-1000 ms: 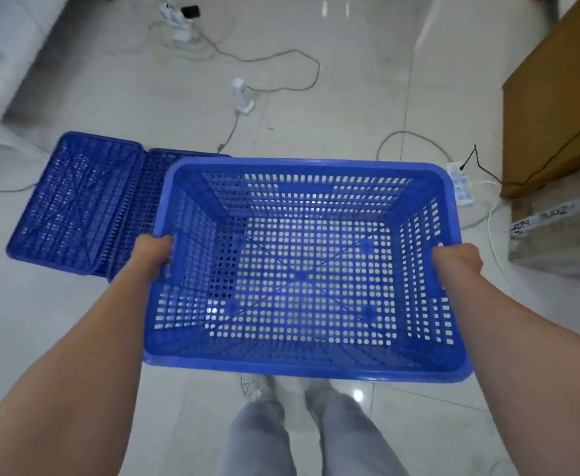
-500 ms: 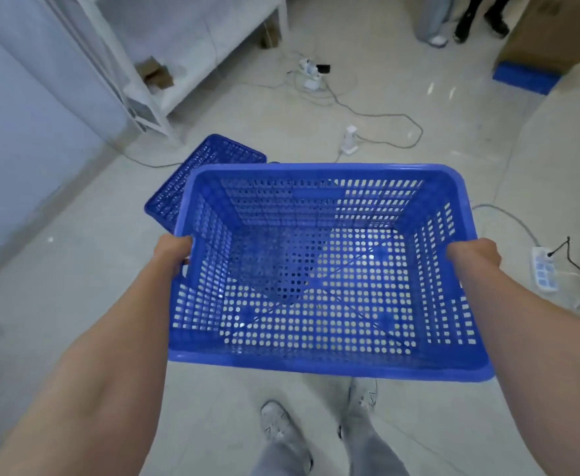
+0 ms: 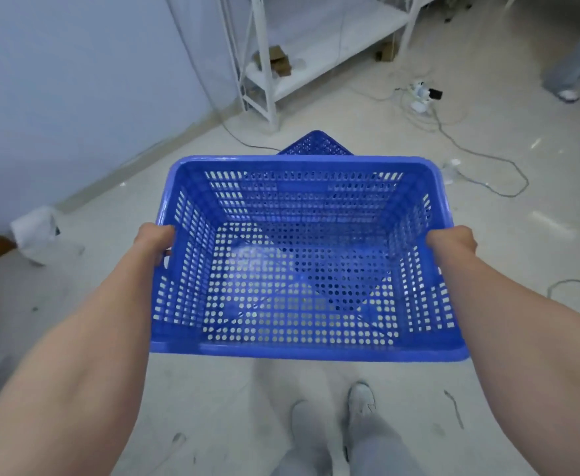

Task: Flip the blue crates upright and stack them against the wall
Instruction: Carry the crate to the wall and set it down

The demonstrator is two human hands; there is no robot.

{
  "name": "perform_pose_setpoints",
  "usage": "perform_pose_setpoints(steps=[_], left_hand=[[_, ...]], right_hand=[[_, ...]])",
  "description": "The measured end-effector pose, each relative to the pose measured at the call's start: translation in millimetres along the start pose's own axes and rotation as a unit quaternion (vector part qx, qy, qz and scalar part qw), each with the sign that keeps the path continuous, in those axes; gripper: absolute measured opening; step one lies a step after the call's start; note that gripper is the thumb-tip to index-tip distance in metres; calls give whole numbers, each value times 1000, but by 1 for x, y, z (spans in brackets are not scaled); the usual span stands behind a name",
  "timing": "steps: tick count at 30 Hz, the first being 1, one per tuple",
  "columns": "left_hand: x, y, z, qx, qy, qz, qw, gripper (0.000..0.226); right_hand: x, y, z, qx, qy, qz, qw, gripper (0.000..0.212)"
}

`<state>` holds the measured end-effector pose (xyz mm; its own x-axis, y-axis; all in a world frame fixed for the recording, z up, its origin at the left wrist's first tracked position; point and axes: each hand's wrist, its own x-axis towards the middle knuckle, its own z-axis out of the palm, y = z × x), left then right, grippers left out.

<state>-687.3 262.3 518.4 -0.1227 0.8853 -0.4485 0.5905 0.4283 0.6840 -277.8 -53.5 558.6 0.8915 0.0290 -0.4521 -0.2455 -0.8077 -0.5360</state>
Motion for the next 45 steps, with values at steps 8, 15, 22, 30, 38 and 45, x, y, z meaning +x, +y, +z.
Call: perform_pose_setpoints(steps=[8,15,22,30,38,45], left_hand=[[87,-42,-84,-34,56,-61,996,37],[162,-59,-133,-76,104,-126,984,31],[246,-67,-185,-111,134,-182,968,39],[356,-69,-247,-169,154,-223,948,39],[491,-49,-302,-194,165,-239,937,36],[584,-23,-339,-223,165,-260,925,45]], right_hand=[[-31,-100,113,-74,-65,-50,994,48],[-49,-215,215,-132,-98,-100,981,45],[-78,-335,315,-159,-126,-181,962,40],[-133,-460,440,-176,-151,-234,944,29],[-177,-566,565,-179,-157,-235,942,19],[-194,-645,649,-172,-149,-240,944,25]])
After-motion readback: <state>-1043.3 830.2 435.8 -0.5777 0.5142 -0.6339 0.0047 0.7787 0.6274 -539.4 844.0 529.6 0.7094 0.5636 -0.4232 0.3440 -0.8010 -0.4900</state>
